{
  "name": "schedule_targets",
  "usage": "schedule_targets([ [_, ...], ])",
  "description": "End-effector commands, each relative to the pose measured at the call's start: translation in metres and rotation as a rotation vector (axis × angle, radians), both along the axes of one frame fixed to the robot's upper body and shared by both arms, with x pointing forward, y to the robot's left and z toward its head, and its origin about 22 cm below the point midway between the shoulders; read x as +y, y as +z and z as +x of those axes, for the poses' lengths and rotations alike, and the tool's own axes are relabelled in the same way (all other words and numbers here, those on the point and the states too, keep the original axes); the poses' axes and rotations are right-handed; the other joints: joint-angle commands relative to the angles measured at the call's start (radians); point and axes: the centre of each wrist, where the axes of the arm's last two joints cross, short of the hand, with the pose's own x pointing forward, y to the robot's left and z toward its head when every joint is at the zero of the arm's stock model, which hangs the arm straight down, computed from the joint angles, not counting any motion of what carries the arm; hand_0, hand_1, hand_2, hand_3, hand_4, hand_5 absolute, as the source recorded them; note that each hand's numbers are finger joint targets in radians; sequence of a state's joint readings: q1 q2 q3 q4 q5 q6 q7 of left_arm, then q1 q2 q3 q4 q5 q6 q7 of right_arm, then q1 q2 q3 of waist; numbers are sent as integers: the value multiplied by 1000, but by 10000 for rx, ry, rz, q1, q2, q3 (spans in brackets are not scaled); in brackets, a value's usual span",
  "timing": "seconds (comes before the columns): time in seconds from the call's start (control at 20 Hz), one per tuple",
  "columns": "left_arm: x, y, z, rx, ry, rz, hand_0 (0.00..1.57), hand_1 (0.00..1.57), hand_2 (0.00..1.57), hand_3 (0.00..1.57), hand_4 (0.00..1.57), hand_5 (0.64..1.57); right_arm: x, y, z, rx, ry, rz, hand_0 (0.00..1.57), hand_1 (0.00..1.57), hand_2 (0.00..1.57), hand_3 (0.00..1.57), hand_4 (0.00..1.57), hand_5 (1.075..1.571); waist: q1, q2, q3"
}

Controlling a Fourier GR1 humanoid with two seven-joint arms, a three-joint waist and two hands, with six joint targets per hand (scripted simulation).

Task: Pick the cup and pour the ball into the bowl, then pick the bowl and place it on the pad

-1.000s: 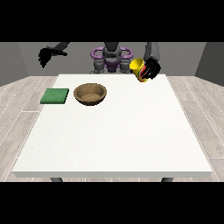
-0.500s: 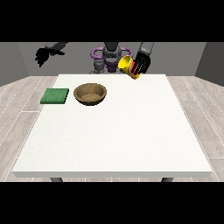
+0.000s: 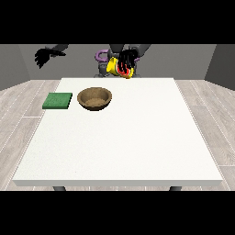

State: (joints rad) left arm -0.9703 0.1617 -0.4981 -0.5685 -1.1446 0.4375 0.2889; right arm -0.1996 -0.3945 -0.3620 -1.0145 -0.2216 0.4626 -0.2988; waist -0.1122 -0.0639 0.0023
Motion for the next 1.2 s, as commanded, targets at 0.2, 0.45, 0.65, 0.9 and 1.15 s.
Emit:
schedule_targets([
  [0.2, -63, -7, -14, -628, -1108, 5310, 1536, 1536, 1571, 1571, 1571, 1124, 10, -2, 12, -17, 338, 147, 0, 0, 0, 0, 0, 1570, -188, 99, 3],
  [0.45, -62, -30, -25, -792, -1376, 7635, 1479, 1479, 1571, 1571, 1474, 1234, 7, 2, 13, 139, 157, 56, 0, 0, 0, 0, 0, 1571, -11, -189, -17],
  [0.65, -85, -19, -30, -1154, -2034, 8408, 1449, 1449, 1571, 1571, 1529, 1137, -23, 4, 0, -22, -383, 19, 0, 0, 0, 0, 0, 1571, 391, 8, -15],
  [0.9, -60, -13, -19, -301, -1905, 8190, 1447, 1447, 1571, 1571, 1532, 1135, 27, -1, 20, 973, 58, 510, 0, 0, 0, 0, 0, 1568, 62, -535, -28],
  [1.15, -44, 14, -11, 143, 446, -593, 1301, 1301, 1571, 1571, 1571, 1190, 5, -12, 0, 747, -820, 459, 0, 0, 0, 0, 104, 1565, 1176, -232, -124],
])
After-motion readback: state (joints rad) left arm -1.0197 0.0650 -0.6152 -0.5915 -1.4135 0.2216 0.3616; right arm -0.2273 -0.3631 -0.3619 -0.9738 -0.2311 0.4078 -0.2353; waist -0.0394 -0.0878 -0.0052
